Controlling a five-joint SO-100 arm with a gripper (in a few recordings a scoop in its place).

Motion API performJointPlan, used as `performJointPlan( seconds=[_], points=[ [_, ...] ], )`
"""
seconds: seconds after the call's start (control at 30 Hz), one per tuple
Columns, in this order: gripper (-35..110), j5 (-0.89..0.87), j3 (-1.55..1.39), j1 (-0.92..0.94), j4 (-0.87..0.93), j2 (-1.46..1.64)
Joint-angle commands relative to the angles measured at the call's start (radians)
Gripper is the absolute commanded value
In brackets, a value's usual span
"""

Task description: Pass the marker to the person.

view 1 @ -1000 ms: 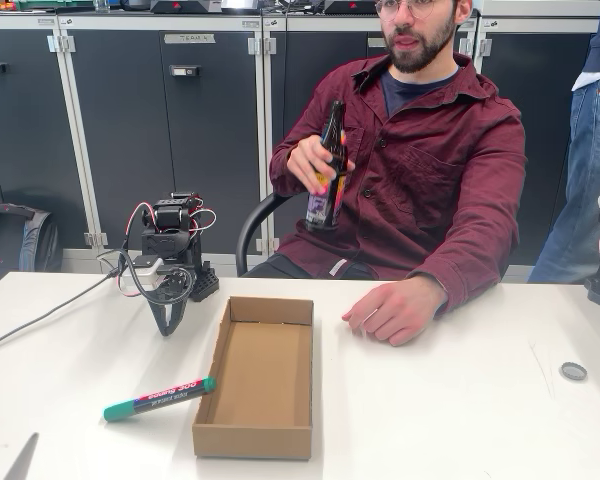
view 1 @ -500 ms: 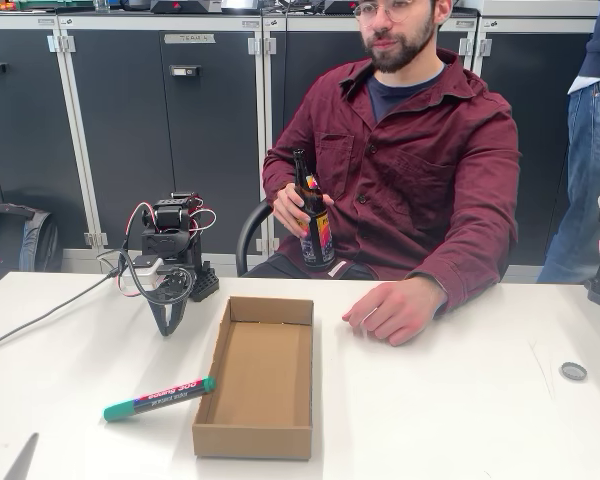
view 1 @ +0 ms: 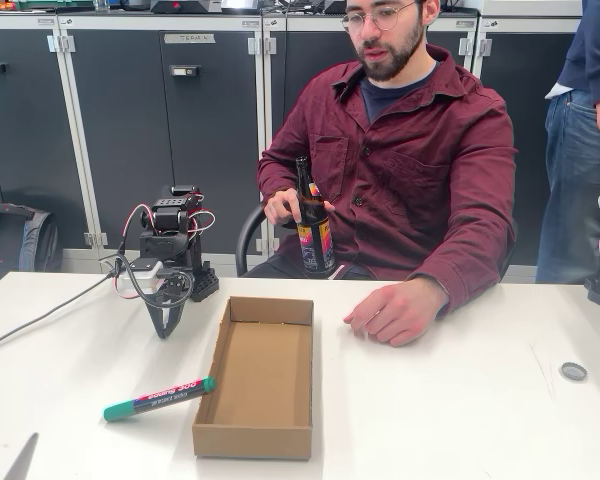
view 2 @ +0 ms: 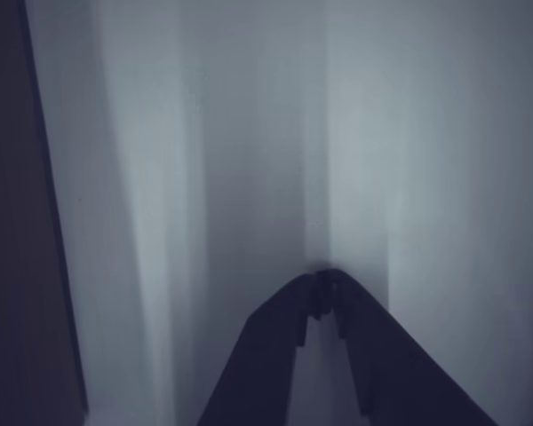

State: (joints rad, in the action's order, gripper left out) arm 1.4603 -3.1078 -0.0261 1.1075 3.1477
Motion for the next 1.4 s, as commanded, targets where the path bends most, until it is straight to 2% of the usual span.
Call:
performJointPlan(
  seconds=[0.0,0.1,0.33,0.5,0.67,0.8,1.1,1.27,1.37],
  points=[
    [-5,-0.008,0.152,-0.011,-0.133,-0.114],
    [-5,-0.012,0.275,-0.044,-0.235,-0.224],
    [-5,-0.156,0.594,-0.161,-0.342,-0.472],
    [-5,-0.250,0.759,-0.249,-0.357,-0.624],
    [-5,-0.546,0.900,-0.238,-0.388,-0.770],
    [-5,-0.744,0.986,-0.163,-0.250,-0.874],
    [-5,-1.324,0.945,-0.006,-0.199,-1.022],
    [2,-1.489,0.966,0.029,-0.247,-1.126],
    [2,-1.519,0.982,0.018,-0.265,-1.183]
  ],
)
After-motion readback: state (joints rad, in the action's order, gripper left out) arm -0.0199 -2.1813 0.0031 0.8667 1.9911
